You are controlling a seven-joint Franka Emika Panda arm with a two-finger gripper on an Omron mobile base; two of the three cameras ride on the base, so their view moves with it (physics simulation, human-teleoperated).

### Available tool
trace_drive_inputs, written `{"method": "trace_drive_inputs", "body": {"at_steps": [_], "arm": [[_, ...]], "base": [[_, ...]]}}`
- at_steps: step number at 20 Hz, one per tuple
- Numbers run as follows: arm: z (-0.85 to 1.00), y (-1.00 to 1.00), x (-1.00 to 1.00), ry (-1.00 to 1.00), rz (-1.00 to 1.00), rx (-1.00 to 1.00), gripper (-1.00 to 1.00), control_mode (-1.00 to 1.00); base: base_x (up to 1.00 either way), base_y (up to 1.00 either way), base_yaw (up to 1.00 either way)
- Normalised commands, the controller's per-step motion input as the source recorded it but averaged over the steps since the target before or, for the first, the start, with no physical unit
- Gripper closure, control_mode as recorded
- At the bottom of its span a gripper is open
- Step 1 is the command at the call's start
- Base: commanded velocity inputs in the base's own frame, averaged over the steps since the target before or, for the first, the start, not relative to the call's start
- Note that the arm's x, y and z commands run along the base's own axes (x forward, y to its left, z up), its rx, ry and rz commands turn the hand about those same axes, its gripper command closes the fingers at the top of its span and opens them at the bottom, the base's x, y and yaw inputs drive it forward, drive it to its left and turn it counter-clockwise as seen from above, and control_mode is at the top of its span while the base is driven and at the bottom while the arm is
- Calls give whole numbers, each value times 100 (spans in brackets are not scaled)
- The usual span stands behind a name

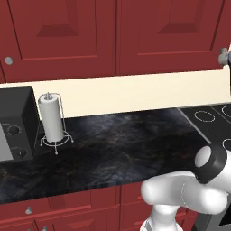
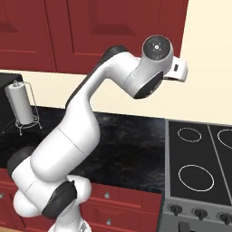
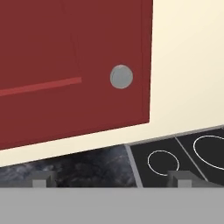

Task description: Open the cabinet, pick the kettle from the cabinet, and place it in the sink.

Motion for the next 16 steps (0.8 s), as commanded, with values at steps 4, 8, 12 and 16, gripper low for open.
{"method": "trace_drive_inputs", "body": {"at_steps": [4, 8, 12, 16], "arm": [[10, -13, 14, -4, 2, 1, -100, -100], [11, -11, 14, -5, 0, 0, -100, -100], [6, -8, 22, -4, 0, 0, -100, -100], [1, -3, 29, 0, 0, 0, -100, -100]], "base": [[0, 0, 0], [0, 0, 0], [0, 0, 0], [0, 0, 0]]}}
